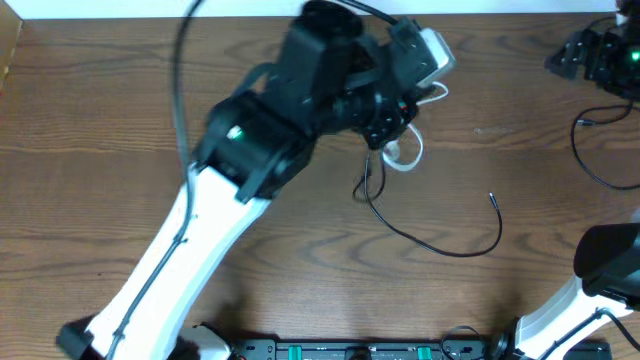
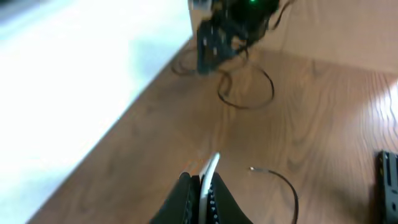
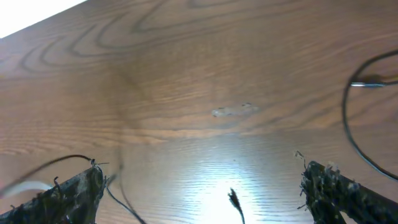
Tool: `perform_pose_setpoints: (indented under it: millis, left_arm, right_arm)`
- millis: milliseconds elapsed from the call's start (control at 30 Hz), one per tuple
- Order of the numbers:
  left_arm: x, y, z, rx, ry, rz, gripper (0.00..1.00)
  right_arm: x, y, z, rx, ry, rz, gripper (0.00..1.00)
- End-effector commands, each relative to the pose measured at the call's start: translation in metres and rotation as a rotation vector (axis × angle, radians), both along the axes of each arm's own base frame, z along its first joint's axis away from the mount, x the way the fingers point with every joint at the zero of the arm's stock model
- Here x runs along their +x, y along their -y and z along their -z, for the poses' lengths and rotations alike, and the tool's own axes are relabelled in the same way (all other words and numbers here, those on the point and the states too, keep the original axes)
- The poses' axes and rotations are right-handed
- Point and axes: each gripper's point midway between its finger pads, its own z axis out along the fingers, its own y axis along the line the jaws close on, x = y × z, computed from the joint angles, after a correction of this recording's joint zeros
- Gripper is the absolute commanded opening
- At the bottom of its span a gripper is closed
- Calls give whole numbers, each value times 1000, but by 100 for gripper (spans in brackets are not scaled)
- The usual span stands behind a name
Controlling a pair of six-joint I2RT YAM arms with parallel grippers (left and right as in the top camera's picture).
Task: Untangle cables
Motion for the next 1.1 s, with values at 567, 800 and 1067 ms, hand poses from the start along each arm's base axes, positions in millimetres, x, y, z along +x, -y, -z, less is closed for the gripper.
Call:
perform_pose_setpoints:
  millis: [567, 800, 1067]
  left_arm:
    - [130, -159, -44, -420, -121, -932, 7]
    - [134, -170, -44, -421, -116, -956, 7]
    - [135, -176, -42, -410, -110, -989, 7]
  right_arm:
    - [-7, -209, -8, 129, 39, -507, 99]
    - [-21, -296, -3, 155, 56, -659, 93]
    - [-27, -381, 25, 176, 23, -647, 80]
